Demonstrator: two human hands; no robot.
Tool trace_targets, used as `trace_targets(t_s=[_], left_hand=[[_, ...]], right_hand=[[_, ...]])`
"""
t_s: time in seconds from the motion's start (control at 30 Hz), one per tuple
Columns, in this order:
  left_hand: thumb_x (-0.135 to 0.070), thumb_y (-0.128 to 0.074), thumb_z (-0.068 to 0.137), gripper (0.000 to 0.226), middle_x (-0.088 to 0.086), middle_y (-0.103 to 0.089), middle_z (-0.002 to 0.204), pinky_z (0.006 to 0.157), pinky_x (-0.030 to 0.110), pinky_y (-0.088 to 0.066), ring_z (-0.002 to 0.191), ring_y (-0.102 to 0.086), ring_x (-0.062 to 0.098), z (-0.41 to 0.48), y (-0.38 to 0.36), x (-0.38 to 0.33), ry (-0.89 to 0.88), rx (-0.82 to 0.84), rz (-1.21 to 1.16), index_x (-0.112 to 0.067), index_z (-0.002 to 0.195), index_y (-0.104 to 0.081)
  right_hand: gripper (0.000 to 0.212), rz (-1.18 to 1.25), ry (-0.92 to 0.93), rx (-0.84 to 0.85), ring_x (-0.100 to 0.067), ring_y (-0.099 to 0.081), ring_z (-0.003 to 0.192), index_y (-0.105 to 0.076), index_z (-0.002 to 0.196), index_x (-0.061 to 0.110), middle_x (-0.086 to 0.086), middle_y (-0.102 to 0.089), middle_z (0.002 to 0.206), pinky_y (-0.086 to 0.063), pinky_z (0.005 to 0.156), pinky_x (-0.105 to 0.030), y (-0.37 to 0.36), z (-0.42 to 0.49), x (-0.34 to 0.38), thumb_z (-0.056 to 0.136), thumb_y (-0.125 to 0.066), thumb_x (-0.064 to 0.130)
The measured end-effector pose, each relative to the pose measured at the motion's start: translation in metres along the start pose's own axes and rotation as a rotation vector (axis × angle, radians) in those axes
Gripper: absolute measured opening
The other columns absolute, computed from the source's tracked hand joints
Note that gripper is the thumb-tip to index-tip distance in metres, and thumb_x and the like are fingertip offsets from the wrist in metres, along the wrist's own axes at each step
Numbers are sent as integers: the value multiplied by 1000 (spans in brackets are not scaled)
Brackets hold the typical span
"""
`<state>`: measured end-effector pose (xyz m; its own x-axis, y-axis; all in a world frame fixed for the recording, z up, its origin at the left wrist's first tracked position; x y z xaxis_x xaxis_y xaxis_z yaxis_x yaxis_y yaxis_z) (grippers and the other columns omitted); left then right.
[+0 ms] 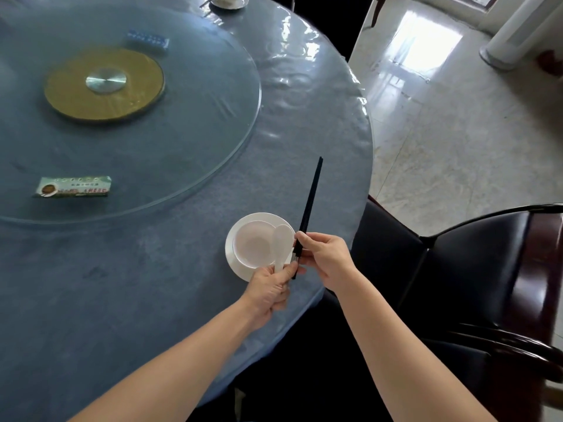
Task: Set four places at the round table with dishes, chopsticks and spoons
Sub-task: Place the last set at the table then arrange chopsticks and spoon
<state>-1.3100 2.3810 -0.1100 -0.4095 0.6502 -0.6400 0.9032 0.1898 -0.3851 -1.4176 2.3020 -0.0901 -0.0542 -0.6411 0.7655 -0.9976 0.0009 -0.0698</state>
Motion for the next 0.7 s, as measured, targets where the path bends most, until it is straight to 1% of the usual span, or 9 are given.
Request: trace_targets(t_s=[0.1,0.13,0.23,0.3,0.37,0.43,0.53,0.6,0.7], left_hand=[[-30,-59,97,28,-10,-21,40,35,13,-16,31,-16,4,5,-2,1,9,18,28,-2,100,-66],[-30,-60,97,29,-10,-21,40,36,13,-15,31,-16,4,7,-2,1,11,18,38,-3,100,-66],[-33,-64,94,29,-8,-21,44,38,15,-15,34,-17,6,12,2,0,13,-5,118,-5,99,-67],[-35,-66,93,30,-8,-23,44,38,16,-16,35,-18,7,17,14,-4,7,-84,195,-5,98,-63],[-34,-68,91,35,-10,-27,42,38,18,-18,34,-21,8,22,32,-12,-16,-200,217,-1,96,-62],[-34,-70,90,35,-12,-31,40,38,19,-19,33,-22,7,26,50,-21,-43,-308,188,1,90,-64],[-35,-68,91,39,-14,-32,36,39,19,-20,32,-22,7,30,70,-31,-75,-397,145,3,100,-68],[-35,-67,92,38,-14,-31,35,39,20,-19,32,-21,7,32,78,-35,-84,-418,133,1,100,-69],[-35,-66,93,28,-14,-28,38,38,18,-19,33,-20,7,34,84,-38,-92,-417,115,-7,94,-72]], right_hand=[[16,-22,-11,19,-29,-68,66,-75,91,-2,-19,-75,85,-53,46,-34,2,7,1,89,-73,14],[17,-39,-12,25,-29,-68,66,-75,91,-2,-19,-75,85,-54,47,-34,2,10,1,88,-74,15],[18,-117,15,20,-26,-70,70,-76,90,-1,-18,-76,86,-62,66,-41,4,23,5,87,-75,17],[13,-189,40,-15,-23,-70,68,-77,84,2,-15,-76,81,-62,70,-39,10,34,10,88,-74,15],[15,-335,58,-51,-20,-69,65,-77,77,7,-10,-76,75,-62,69,-36,15,48,16,87,-73,15],[16,-536,46,-40,-17,-70,64,-78,73,10,-5,-77,73,-61,66,-31,15,60,17,86,-73,17],[14,-729,-30,49,-13,-70,59,-78,75,9,-3,-77,72,-57,56,-23,5,73,5,86,-74,17],[13,-786,-92,121,-14,-67,56,-78,76,9,-4,-76,73,-56,55,-24,-2,78,-7,86,-73,16],[11,-758,-215,214,-15,-66,55,-76,80,7,-6,-77,76,-59,58,-28,-7,81,-27,88,-73,14]])
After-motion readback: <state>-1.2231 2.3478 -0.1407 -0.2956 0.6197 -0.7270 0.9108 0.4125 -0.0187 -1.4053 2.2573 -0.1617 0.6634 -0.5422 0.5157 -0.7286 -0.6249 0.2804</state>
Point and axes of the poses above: each hand's wrist, its own z-axis towards the middle knuckle, its own y-axis out of the back of the hand, x = y × z, the point moved 8 cm from there along z, towards the middle knuckle
